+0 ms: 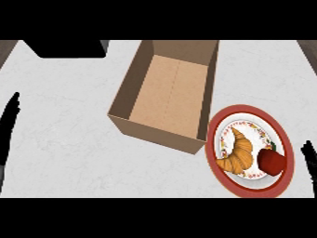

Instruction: Pick the croissant from the plate and place it in the cardboard box

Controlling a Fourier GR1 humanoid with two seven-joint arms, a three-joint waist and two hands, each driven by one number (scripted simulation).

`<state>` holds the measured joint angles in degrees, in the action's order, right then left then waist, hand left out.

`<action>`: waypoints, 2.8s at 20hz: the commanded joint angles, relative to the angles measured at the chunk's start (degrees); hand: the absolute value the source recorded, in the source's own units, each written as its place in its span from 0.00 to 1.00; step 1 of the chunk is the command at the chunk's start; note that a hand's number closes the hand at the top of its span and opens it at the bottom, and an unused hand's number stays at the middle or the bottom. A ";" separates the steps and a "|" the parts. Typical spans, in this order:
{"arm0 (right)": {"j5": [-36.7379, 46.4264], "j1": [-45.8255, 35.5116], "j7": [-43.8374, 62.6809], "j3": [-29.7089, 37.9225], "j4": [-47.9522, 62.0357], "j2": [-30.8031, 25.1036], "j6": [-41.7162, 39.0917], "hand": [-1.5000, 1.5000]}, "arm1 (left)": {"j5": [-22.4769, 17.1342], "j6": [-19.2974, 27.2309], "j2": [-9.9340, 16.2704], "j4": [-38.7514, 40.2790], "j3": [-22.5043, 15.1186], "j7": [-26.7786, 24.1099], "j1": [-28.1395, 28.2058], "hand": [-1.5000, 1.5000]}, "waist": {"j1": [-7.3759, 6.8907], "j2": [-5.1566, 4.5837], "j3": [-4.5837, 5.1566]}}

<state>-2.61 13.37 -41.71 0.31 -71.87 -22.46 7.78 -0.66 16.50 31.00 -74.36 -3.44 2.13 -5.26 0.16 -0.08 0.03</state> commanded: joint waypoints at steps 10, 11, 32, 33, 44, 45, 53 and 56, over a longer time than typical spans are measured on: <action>15.69 -7.21 31.24 -9.51 -9.01 -16.96 -9.84 0.00 | 2.28 -0.09 -1.11 1.37 0.40 1.57 -3.12 0.50 | -0.19 -0.02 0.09; 17.55 -11.21 34.64 -12.05 -6.33 -13.59 -9.43 0.00 | 1.50 -1.11 -1.01 -1.15 0.36 -0.07 0.79 0.50 | -1.39 0.00 0.03; 26.51 -18.75 43.59 -7.05 -6.43 -3.85 -23.91 0.00 | 9.53 -6.51 -7.08 1.73 8.02 0.14 -1.25 0.50 | -0.07 0.07 -0.02; 30.31 -17.15 42.75 -8.59 -5.66 -0.15 -19.46 0.00 | 10.51 -6.67 -7.44 -6.42 7.50 4.95 1.54 0.50 | -0.23 0.11 -0.04; 30.88 -13.39 42.30 -7.50 -16.67 2.35 -24.00 0.00 | 11.06 -10.76 -7.20 -3.25 12.33 4.75 -2.83 0.50 | -0.04 0.11 -0.03; 30.84 -14.32 45.03 -7.96 -17.16 1.99 -26.88 0.00 | 11.13 -10.02 -8.05 2.30 13.41 -2.80 -0.49 0.50 | -0.06 0.09 -0.01; 37.57 -14.92 51.28 -10.59 -12.38 6.83 -25.48 0.00 | 13.31 -10.56 -9.17 -6.69 12.51 3.77 1.74 0.50 | -0.31 0.12 -0.04; 39.02 -17.03 50.49 -9.98 -8.74 8.35 -25.37 0.00 | 13.92 -10.88 -10.56 -2.82 13.13 1.10 0.18 0.50 | -0.22 0.08 -0.03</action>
<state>33.62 -2.82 8.37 -9.03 -83.69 -16.90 -18.98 11.96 5.68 21.81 -76.78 9.79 2.57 -4.68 -0.06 0.02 0.00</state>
